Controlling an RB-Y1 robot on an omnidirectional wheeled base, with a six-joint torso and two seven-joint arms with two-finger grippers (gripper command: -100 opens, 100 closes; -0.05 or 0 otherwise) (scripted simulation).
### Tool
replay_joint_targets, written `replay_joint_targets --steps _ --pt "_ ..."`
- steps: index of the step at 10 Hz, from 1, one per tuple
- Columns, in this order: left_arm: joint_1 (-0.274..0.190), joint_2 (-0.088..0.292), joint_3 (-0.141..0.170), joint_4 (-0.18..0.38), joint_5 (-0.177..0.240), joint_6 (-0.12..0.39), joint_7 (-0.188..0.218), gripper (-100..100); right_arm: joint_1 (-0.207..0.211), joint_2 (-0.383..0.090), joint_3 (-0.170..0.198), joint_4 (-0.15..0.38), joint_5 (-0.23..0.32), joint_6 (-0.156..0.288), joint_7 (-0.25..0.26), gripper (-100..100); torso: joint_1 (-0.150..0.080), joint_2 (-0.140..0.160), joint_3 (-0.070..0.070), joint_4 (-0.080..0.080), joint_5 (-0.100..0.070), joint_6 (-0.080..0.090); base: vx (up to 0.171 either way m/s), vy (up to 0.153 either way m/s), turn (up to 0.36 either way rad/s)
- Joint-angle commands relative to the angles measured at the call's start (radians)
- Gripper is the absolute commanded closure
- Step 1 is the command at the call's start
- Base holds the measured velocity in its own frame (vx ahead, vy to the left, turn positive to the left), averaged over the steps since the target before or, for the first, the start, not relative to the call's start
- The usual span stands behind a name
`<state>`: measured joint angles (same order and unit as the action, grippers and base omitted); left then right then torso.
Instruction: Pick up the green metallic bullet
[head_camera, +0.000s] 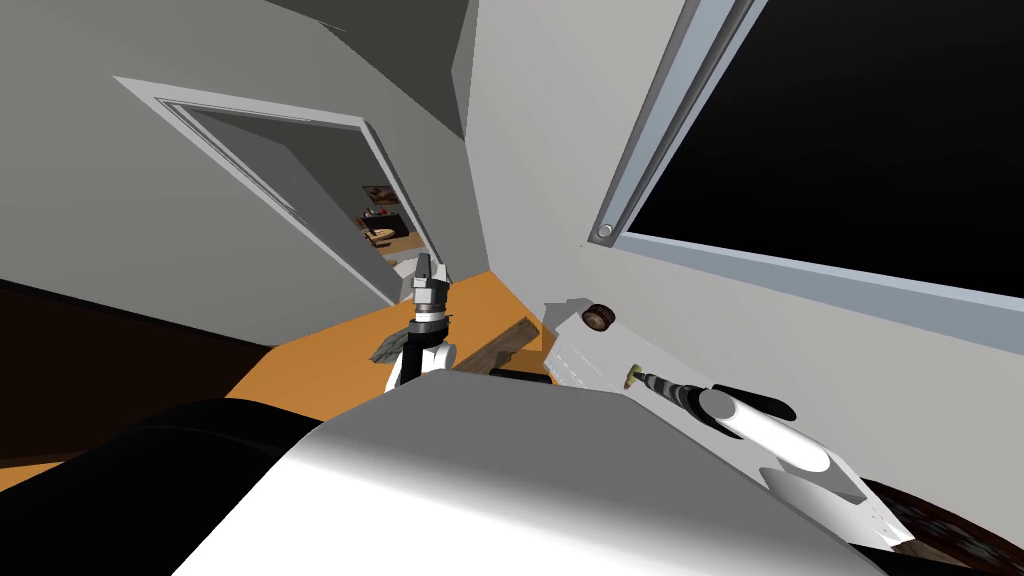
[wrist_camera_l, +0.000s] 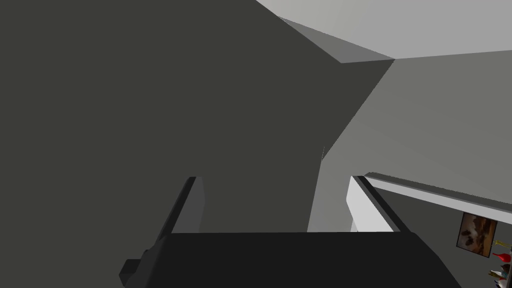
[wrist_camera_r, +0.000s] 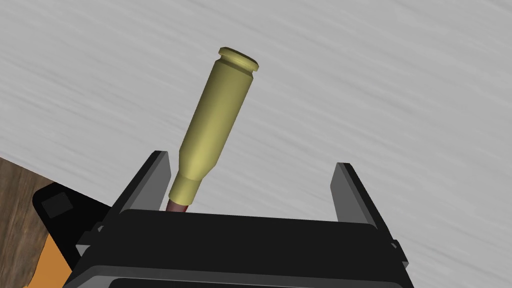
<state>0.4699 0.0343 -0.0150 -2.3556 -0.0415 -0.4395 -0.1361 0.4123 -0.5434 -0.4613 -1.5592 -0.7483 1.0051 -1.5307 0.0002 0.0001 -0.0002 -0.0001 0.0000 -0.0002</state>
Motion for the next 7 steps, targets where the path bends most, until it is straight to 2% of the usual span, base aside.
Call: replay_joint_targets --steps 1,2,7 --pt "0.0 0.0 0.0 0.0 0.0 0.0 0.0 0 0.0 0.001 0.0 -0.001 0.001 0.001 -0.001 -100 0.0 0.0 0.0 0.0 0.0 0.0 0.003 0.01 -0.003" --pt "0.0 0.0 0.0 0.0 0.0 0.0 0.0 0 0.006 -0.003 -0.008 0.004 -0.004 0.017 -0.026 -100 0.0 0.0 0.0 0.0 0.0 0.0 0.025 -0.004 0.054" --pt "0.0 0.0 0.0 0.0 0.0 0.0 0.0 0 0.011 -0.006 -0.016 0.008 -0.008 0.033 -0.05 -100 -0.001 -0.001 -0.001 0.0 0.0 0.0 0.015 0.004 0.023"
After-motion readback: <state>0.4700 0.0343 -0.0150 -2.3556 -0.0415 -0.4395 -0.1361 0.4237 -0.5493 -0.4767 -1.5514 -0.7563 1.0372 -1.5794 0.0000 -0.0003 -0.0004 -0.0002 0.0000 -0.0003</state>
